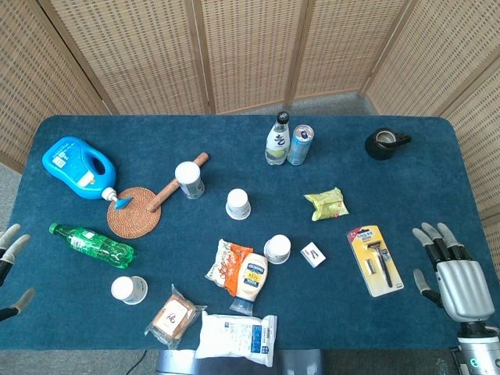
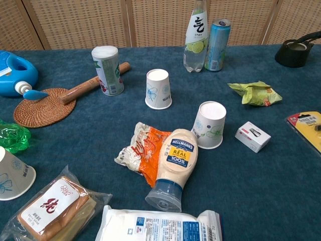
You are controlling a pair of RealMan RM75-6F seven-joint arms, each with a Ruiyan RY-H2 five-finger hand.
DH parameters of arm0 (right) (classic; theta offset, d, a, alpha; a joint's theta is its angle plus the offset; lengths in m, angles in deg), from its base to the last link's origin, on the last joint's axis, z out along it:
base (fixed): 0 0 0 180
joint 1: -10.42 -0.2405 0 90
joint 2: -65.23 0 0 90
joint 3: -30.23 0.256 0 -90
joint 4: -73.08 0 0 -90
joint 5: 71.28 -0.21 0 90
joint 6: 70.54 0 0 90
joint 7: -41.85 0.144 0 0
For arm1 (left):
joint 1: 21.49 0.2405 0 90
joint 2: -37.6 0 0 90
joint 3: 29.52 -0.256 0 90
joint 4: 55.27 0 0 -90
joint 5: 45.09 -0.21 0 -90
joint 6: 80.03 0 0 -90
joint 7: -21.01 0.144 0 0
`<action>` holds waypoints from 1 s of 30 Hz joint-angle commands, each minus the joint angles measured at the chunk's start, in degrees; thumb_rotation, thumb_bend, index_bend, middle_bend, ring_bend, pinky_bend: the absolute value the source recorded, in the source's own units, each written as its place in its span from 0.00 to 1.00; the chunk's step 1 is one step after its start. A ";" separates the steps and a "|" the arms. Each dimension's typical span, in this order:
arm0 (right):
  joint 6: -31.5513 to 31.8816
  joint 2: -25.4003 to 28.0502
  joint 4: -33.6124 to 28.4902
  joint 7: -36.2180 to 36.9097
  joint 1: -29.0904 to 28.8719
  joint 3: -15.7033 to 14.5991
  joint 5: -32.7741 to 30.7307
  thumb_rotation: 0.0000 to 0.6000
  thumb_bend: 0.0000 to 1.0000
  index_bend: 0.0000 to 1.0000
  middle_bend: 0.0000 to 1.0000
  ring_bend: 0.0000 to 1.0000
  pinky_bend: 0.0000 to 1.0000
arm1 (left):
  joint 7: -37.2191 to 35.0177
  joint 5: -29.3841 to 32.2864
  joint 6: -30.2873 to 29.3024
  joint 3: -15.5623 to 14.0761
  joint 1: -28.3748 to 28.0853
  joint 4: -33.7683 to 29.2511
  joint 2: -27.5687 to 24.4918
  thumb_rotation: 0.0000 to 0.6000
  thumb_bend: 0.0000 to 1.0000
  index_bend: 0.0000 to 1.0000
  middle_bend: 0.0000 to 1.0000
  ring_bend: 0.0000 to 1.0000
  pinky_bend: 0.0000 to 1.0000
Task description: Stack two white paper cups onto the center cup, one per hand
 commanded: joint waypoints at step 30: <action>-28.70 -0.93 -8.64 -3.79 -17.39 1.26 -5.27 1.00 0.22 0.00 0.00 0.00 0.27 | -2.40 1.10 0.54 0.33 -0.07 -0.45 -0.95 1.00 0.33 0.00 0.00 0.00 0.09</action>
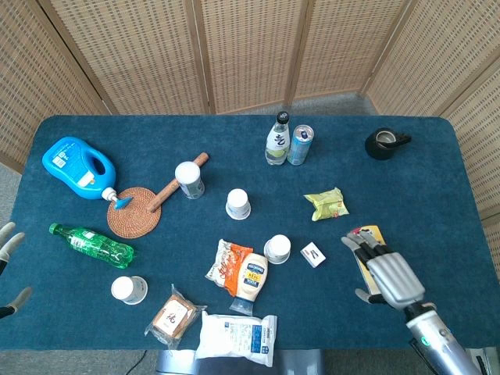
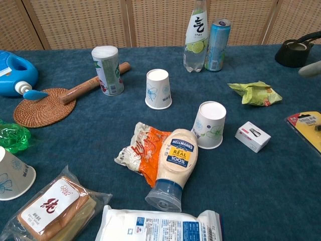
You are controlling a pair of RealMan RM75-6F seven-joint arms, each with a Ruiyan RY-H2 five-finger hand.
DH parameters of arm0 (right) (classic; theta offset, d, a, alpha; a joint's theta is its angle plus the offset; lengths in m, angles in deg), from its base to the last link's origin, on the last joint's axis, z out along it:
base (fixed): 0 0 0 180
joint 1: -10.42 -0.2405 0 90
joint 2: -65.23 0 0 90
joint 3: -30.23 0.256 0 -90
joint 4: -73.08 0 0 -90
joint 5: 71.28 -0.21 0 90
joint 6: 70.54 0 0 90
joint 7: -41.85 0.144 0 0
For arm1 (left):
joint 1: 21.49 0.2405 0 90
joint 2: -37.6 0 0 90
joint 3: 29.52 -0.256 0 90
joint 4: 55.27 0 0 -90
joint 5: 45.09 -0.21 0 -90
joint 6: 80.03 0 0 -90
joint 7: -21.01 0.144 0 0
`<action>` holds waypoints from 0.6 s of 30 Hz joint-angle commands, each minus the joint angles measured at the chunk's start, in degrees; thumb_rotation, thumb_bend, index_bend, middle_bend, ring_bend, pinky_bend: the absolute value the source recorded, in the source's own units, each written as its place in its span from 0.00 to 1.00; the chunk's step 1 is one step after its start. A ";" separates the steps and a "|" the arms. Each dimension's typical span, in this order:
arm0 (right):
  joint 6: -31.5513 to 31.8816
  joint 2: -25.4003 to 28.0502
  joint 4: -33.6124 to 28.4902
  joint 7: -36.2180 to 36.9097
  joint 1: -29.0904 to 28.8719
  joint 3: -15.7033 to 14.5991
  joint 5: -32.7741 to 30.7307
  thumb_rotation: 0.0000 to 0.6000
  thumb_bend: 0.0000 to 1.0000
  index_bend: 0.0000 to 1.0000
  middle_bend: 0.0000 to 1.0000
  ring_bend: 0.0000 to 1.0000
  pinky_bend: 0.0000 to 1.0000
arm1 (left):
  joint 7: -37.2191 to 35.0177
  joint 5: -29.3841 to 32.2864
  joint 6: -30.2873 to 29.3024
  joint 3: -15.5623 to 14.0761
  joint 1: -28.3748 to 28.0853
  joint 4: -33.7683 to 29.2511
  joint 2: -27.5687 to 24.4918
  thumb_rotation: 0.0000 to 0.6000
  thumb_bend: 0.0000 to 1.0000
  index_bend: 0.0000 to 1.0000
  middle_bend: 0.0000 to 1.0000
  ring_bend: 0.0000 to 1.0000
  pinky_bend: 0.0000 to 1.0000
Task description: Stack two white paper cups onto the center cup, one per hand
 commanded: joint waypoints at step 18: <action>-15.27 -19.36 5.78 -17.11 -18.88 7.46 -23.31 1.00 0.22 0.00 0.00 0.00 0.30 | -0.48 2.56 1.65 0.54 -0.32 1.04 0.38 1.00 0.33 0.00 0.00 0.00 0.09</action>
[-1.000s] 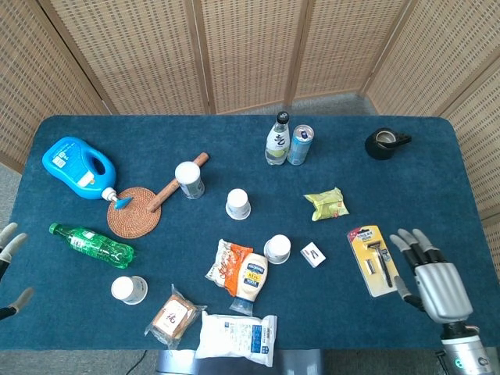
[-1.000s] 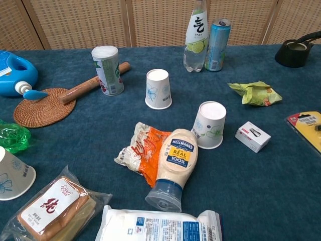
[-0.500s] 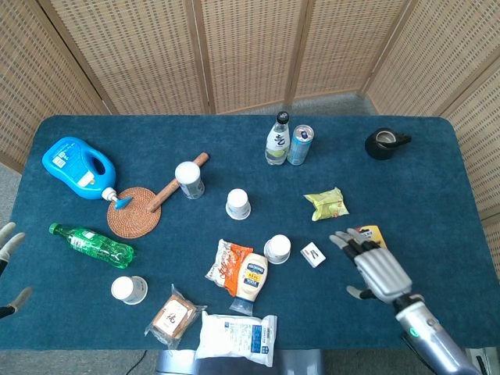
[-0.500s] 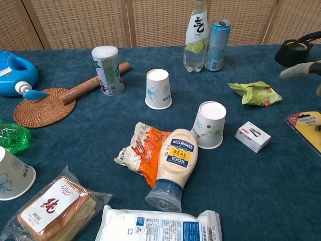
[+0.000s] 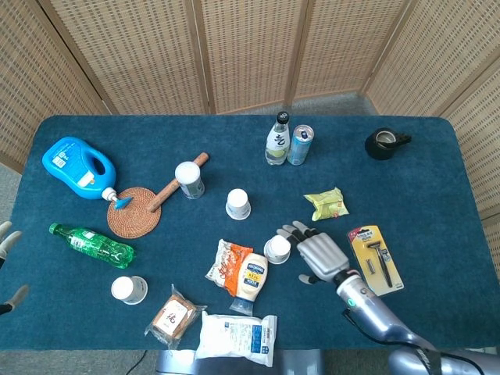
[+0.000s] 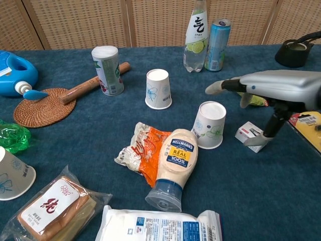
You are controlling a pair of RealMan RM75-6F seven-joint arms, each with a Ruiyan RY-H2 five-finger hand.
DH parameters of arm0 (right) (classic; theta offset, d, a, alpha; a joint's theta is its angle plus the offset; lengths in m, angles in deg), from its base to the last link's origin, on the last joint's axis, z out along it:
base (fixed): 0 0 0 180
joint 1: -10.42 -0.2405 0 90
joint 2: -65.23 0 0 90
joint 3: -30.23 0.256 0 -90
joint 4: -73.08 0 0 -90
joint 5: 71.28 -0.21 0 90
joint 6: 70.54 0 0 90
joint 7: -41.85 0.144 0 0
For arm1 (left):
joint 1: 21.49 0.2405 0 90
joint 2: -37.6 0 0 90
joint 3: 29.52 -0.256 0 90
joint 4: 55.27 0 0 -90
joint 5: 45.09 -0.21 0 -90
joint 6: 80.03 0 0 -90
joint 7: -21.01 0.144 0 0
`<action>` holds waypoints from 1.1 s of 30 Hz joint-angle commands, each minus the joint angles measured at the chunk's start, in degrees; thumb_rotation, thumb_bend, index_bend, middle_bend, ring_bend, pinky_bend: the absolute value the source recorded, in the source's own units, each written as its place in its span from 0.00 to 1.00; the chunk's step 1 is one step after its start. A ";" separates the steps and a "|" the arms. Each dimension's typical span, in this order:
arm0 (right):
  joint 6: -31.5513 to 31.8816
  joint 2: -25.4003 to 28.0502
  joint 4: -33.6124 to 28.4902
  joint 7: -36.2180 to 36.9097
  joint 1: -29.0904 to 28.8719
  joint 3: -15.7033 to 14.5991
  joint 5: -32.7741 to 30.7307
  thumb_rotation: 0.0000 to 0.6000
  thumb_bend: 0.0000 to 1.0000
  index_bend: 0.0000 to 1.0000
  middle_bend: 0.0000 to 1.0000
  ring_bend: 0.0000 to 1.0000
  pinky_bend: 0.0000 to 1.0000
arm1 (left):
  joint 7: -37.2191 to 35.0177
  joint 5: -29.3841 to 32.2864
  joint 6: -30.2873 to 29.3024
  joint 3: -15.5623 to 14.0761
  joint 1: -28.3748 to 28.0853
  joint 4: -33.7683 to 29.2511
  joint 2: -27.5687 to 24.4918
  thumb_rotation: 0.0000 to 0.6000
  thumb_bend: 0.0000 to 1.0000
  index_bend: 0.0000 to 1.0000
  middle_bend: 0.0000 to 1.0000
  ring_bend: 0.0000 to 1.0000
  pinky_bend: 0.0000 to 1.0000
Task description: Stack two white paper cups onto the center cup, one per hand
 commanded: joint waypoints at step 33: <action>7.34 -11.24 14.03 12.46 -2.26 -3.26 9.40 1.00 0.42 0.36 0.44 0.20 0.46 | -0.55 0.65 0.26 0.36 -0.01 0.27 0.04 1.00 0.33 0.00 0.00 0.00 0.09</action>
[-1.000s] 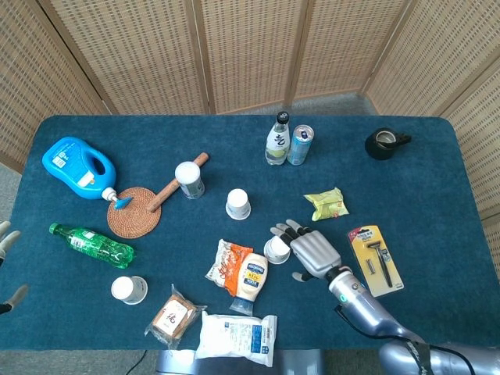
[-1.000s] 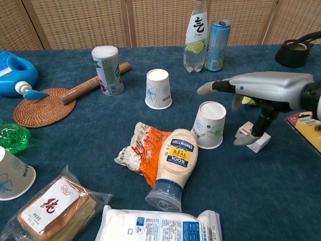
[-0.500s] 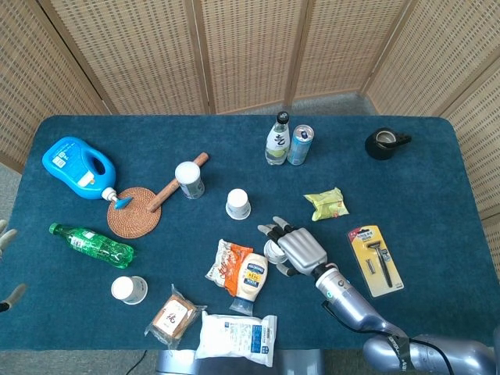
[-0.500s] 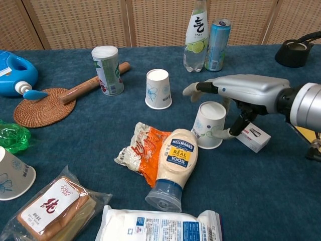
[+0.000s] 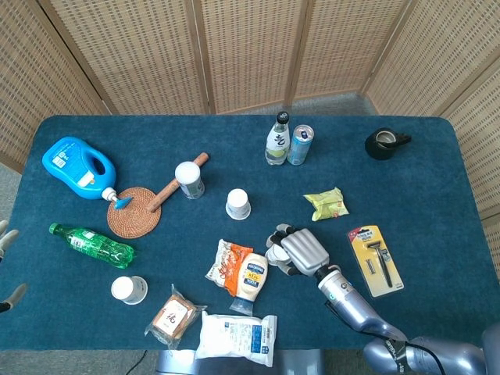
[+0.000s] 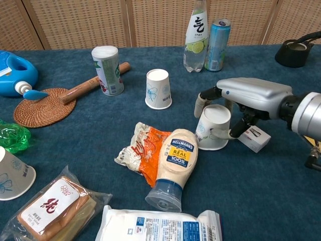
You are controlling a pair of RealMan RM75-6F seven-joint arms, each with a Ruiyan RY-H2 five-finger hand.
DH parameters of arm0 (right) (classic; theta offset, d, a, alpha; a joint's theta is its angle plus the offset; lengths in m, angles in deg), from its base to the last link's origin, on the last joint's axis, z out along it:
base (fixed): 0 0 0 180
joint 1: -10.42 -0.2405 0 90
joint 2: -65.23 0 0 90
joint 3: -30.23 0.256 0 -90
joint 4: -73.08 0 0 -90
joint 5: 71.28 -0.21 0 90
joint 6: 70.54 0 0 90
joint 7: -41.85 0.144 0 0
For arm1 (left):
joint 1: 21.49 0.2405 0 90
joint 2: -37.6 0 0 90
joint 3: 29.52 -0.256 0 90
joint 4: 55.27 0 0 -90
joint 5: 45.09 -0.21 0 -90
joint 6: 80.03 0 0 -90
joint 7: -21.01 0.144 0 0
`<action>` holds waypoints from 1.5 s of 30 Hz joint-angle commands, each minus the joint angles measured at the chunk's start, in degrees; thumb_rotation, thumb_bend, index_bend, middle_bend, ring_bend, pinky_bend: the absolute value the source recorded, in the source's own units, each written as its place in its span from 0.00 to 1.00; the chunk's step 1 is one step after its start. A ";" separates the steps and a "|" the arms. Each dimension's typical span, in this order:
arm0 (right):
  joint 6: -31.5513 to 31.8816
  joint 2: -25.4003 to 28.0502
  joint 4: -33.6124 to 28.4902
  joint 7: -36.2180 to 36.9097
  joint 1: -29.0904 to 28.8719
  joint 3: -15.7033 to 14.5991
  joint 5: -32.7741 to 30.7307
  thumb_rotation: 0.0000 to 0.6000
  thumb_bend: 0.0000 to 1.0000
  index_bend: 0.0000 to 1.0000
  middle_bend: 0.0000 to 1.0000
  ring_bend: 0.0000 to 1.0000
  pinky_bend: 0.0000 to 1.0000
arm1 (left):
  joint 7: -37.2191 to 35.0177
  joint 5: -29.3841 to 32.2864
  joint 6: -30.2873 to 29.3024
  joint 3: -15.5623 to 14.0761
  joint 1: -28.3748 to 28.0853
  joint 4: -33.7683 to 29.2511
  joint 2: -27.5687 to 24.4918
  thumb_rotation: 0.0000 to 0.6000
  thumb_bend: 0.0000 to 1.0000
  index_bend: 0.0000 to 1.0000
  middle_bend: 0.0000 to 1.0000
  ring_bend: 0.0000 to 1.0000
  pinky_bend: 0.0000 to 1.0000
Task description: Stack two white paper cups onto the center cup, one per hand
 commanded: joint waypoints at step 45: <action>-4.33 -5.70 5.76 -15.93 -23.91 17.03 -30.66 1.00 0.41 0.35 0.44 0.19 0.46 | -1.01 0.72 0.71 0.06 -0.14 0.39 -0.12 1.00 0.33 0.00 0.00 0.00 0.09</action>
